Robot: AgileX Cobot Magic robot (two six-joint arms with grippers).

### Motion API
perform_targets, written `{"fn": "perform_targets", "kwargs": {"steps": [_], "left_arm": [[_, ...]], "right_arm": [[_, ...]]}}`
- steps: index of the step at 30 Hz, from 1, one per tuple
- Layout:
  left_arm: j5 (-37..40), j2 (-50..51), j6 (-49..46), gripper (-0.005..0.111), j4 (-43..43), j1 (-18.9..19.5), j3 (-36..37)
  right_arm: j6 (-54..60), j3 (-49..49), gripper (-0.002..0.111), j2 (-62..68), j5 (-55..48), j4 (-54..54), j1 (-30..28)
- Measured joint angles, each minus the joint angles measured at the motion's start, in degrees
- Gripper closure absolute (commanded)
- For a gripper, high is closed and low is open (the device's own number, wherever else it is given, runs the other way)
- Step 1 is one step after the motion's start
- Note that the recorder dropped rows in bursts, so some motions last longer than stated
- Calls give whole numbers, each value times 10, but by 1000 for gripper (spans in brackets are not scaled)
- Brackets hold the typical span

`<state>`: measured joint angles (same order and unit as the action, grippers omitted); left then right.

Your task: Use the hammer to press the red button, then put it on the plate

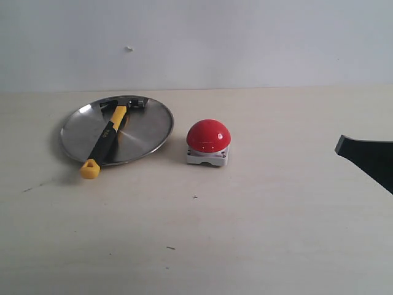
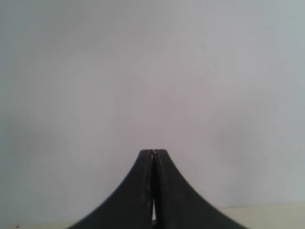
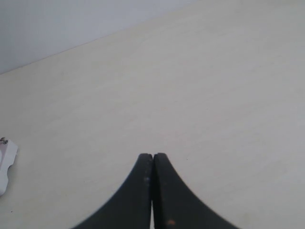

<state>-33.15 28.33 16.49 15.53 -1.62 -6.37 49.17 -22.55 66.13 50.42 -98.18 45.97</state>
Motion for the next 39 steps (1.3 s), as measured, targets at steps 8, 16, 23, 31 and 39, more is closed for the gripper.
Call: {"fn": "perform_targets", "kwargs": {"steps": [8, 16, 23, 31, 39], "left_arm": [[54, -130, -34, 107, -30, 0, 38], [145, -255, -30, 107, -29, 0, 38], [204, -280, -10, 107, -7, 0, 38], [290, -280, 21, 107, 8, 0, 38], [427, -280, 53, 107, 8, 0, 55]], "right_arm": [[0, 0, 108, 0, 0, 0, 0], [0, 0, 108, 0, 0, 0, 0], [0, 0, 108, 0, 0, 0, 0], [0, 0, 108, 0, 0, 0, 0], [0, 0, 108, 0, 0, 0, 0]]}}
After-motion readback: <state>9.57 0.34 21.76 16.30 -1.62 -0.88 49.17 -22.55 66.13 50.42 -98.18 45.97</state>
